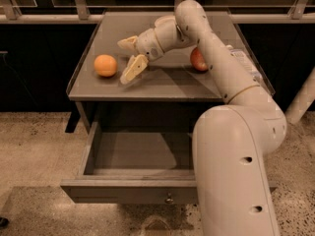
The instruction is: Place orange into top drawer
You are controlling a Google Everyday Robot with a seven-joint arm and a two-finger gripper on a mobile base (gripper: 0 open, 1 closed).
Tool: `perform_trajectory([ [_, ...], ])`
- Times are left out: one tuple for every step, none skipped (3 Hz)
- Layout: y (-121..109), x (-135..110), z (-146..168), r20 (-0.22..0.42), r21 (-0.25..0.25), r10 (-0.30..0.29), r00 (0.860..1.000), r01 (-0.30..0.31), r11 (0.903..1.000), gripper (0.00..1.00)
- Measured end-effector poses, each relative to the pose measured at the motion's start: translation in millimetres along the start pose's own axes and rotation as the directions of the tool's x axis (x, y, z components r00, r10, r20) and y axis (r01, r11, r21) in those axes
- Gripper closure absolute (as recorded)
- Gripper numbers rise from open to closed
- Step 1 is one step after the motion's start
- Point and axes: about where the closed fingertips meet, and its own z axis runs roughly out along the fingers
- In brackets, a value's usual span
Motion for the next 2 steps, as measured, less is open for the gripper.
perform_trajectory([
  [-3.5, -10.6, 12.4, 0.011, -0.044, 0.002, 1.0, -0.002, 0.999, 0.0],
  [-4.8, -23.6, 20.4, -0.012, -0.075, -0.009, 1.0, 0.008, 0.9972, 0.0],
])
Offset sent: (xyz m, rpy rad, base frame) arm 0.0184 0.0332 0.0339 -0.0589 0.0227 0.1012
